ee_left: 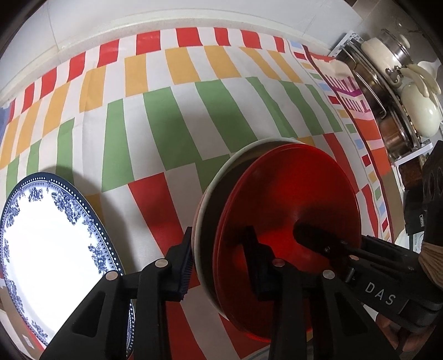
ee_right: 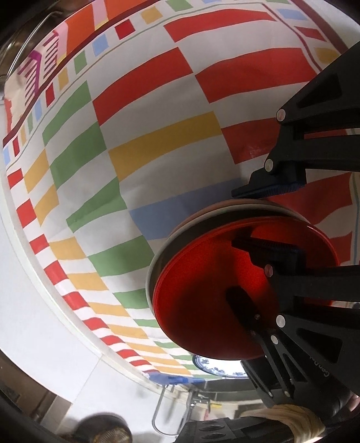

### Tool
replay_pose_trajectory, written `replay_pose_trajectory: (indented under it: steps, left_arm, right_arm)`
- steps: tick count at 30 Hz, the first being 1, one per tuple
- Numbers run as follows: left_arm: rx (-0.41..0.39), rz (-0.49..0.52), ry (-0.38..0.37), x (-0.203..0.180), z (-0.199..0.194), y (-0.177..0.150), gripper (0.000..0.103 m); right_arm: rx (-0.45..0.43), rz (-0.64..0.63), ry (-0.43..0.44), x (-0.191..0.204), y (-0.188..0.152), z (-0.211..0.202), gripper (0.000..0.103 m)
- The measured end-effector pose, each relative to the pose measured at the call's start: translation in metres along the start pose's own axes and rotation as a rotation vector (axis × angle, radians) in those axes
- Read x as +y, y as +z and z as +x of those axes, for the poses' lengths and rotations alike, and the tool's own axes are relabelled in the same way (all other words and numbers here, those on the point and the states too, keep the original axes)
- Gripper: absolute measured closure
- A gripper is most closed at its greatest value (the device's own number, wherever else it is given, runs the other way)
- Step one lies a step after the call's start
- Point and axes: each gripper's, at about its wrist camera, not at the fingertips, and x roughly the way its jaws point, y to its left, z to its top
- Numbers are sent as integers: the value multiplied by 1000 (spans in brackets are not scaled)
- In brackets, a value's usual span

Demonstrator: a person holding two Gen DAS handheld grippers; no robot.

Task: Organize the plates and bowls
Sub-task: 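Lift the nested bowls with both grippers and carry them over the blue-patterned plates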

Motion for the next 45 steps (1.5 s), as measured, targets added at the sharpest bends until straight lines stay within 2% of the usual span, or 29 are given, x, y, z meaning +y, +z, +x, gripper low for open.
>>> replay_pose_trajectory:
  steps: [8,18,24,31,45]
  left_arm:
    - [-2,7,-10,4,-13,-1,69]
    - [-90,-31,-9,31,-55,-15,69]
    - [-142,-67,16,55,-81,-24,69]
    - [-180,-120,52,88,-104,-36,69]
    - [-189,-242,82,155,-118,-65,69]
  right_arm:
    - [26,35,-7,6,3,-6,74]
    - [-17,-49,-3,44,1,-25,74]
    - [-44,-123,22,77,-3,-33,74]
    - [-37,-187,56,113,-6,-29,74]
    - [21,-306,85,184,-22,-4,74]
